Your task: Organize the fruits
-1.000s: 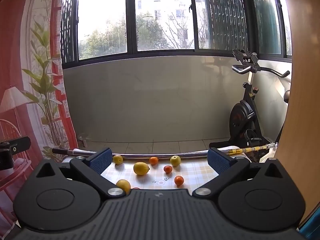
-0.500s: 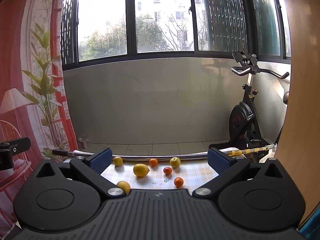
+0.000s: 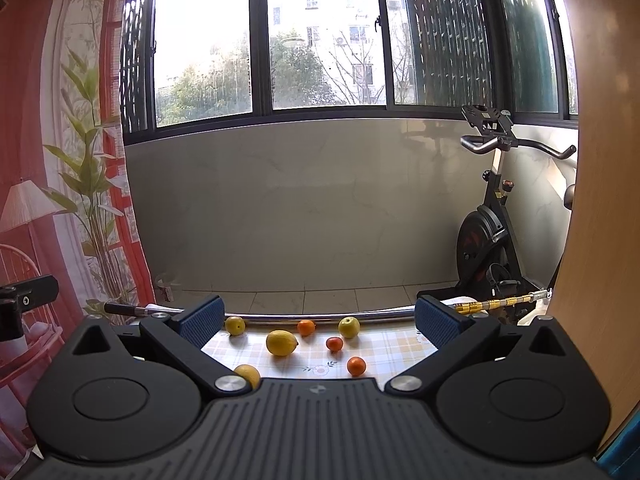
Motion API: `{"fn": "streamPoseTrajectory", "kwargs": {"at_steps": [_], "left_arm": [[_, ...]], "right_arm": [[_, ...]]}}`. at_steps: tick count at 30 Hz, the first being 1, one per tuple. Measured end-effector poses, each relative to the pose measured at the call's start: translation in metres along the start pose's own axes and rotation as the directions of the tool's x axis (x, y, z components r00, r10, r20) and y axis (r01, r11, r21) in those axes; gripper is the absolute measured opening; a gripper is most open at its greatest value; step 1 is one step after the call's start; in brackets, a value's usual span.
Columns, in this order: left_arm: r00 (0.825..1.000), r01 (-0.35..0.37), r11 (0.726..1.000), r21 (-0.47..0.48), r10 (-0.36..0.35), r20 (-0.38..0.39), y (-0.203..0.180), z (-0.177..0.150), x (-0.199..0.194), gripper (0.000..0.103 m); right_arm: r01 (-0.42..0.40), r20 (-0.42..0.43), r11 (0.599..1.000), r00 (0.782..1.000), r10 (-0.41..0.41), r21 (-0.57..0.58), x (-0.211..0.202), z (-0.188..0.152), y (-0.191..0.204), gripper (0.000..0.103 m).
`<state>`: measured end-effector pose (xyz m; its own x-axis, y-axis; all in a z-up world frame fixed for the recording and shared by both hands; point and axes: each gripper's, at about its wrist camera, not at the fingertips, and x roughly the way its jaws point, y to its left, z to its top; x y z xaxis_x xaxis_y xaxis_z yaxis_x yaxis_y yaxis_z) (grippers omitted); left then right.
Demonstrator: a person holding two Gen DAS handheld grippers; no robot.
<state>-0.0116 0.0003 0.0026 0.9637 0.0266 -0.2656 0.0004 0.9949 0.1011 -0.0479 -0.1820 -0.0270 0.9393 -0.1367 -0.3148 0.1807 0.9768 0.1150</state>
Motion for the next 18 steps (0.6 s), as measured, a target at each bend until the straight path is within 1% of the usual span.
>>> {"fn": "streamPoseTrajectory", "kwargs": {"at_steps": [18], "left_arm": [[1.000,0.004,1.000,-0.001,-0.004,0.000,0.0013,0.0000,-0.0011,0.103]], "right_arm": [[-0.006,-0.003,1.000,1.000,0.006,0.006,-0.0006,0.0011,-0.0014,0.103]]}}
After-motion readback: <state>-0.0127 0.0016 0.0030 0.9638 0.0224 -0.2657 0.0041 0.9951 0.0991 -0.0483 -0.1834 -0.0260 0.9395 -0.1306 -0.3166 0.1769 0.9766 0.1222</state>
